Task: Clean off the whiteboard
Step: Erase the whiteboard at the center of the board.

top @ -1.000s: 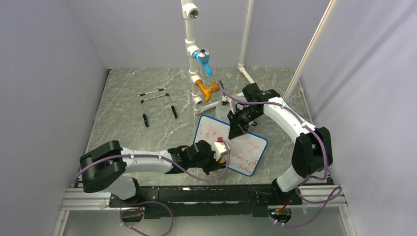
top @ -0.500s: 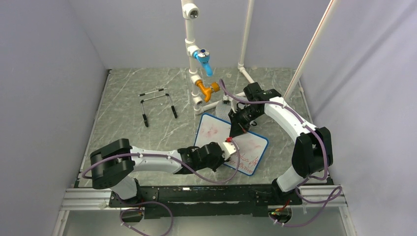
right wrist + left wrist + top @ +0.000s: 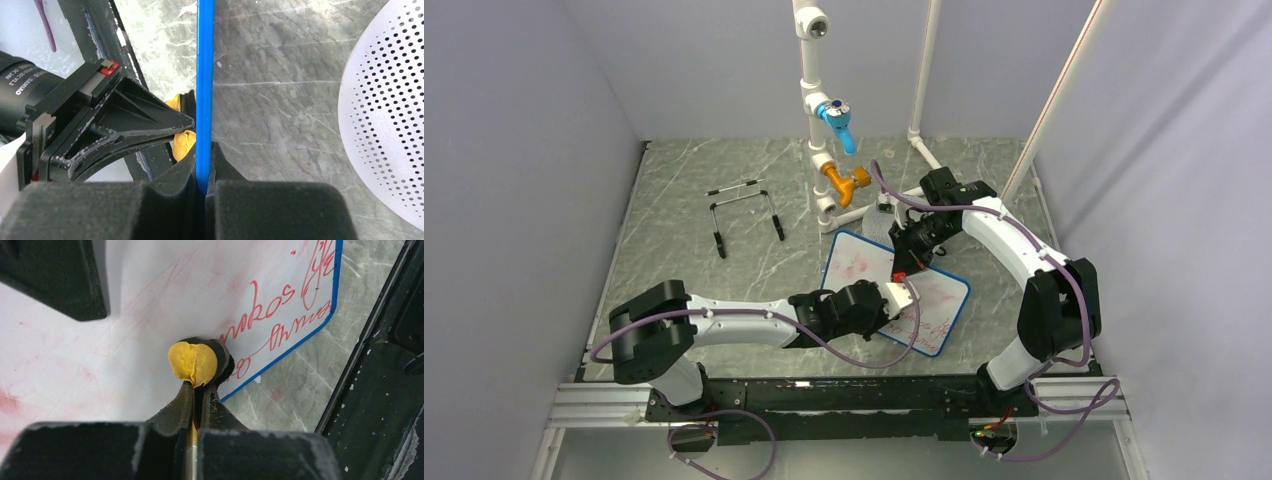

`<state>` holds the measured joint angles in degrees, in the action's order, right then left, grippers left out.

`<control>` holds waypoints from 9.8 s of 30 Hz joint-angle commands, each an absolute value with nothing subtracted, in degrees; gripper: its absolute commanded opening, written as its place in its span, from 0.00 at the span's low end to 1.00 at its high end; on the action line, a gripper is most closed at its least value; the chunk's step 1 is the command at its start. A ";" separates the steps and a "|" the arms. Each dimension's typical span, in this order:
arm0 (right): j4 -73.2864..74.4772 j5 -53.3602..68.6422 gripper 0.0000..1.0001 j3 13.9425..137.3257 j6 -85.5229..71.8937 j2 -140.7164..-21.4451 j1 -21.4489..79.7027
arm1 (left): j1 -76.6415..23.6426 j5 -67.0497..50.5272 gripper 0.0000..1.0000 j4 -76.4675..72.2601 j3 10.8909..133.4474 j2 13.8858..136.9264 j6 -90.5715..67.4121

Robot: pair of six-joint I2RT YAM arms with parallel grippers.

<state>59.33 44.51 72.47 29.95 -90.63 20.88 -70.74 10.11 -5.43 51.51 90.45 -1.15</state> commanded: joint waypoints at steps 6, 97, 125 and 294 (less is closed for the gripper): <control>56.25 49.57 0.00 72.41 34.54 -89.46 22.30 | -71.07 14.53 0.00 -12.57 42.32 88.33 -6.04; 56.34 49.48 0.00 72.33 34.63 -89.16 22.24 | -68.44 4.50 0.00 1.03 63.09 91.53 3.92; 56.44 49.84 0.00 72.27 34.80 -89.27 22.22 | -67.50 4.94 0.00 -5.96 48.53 90.20 11.12; 56.70 49.83 0.00 72.47 35.07 -88.94 22.12 | -73.39 27.32 0.00 -27.42 47.13 94.15 2.87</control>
<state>59.92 45.52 72.44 31.42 -90.63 21.52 -77.28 20.40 -27.29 48.71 95.68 5.02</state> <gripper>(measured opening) 0.048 0.040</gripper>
